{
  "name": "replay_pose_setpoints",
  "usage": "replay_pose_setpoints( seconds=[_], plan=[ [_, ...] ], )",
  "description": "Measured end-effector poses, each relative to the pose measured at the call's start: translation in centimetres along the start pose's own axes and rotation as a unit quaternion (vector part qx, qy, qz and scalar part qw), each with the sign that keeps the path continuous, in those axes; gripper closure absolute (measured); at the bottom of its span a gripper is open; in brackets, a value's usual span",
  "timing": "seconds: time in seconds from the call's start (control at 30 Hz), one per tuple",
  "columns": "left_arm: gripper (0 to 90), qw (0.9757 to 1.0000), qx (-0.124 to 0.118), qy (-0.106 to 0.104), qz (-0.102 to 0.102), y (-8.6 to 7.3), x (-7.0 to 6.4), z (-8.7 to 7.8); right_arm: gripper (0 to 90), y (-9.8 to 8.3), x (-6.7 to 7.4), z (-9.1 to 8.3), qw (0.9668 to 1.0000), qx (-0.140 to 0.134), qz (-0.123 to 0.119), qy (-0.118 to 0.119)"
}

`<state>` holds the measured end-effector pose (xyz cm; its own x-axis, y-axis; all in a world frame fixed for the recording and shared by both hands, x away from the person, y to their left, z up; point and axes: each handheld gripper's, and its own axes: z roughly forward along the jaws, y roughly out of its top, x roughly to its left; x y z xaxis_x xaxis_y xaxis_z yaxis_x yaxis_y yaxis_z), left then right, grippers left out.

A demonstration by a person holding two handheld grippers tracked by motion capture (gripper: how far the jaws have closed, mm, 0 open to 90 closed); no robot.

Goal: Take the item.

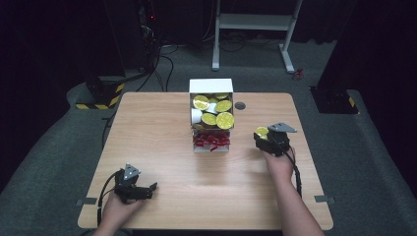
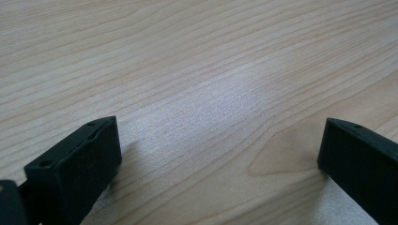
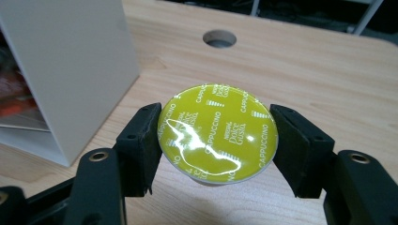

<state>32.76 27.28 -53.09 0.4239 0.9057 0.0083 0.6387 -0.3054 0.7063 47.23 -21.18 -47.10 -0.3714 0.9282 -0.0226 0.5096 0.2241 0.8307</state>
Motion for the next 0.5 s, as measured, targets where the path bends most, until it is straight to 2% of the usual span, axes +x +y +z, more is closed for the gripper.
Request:
replay_pose_setpoints(
  seconds=[0.1, 0.23, 0.3, 0.5],
  plan=[
    [0.3, 1.0000, -0.001, 0.000, -0.001, 0.0, 0.0, 0.0, 38.1, -0.6, -0.1, 1.0, 0.9998, 0.018, 0.001, -0.005],
    [0.2, 1.0000, -0.001, 0.001, 0.000, 0.0, 0.0, 0.0, 38.1, -0.9, -0.3, 1.6, 0.9996, 0.028, 0.002, -0.007],
    [0.3, 1.0000, 0.000, 0.000, -0.002, 0.0, 0.0, 0.0, 38.1, -1.4, -0.4, 2.3, 0.9989, 0.044, 0.011, -0.012],
    [0.3, 1.0000, 0.000, 0.000, -0.001, 0.0, 0.0, 0.0, 38.0, -2.0, -0.7, 2.9, 0.9985, 0.050, 0.018, -0.014]
  ],
)
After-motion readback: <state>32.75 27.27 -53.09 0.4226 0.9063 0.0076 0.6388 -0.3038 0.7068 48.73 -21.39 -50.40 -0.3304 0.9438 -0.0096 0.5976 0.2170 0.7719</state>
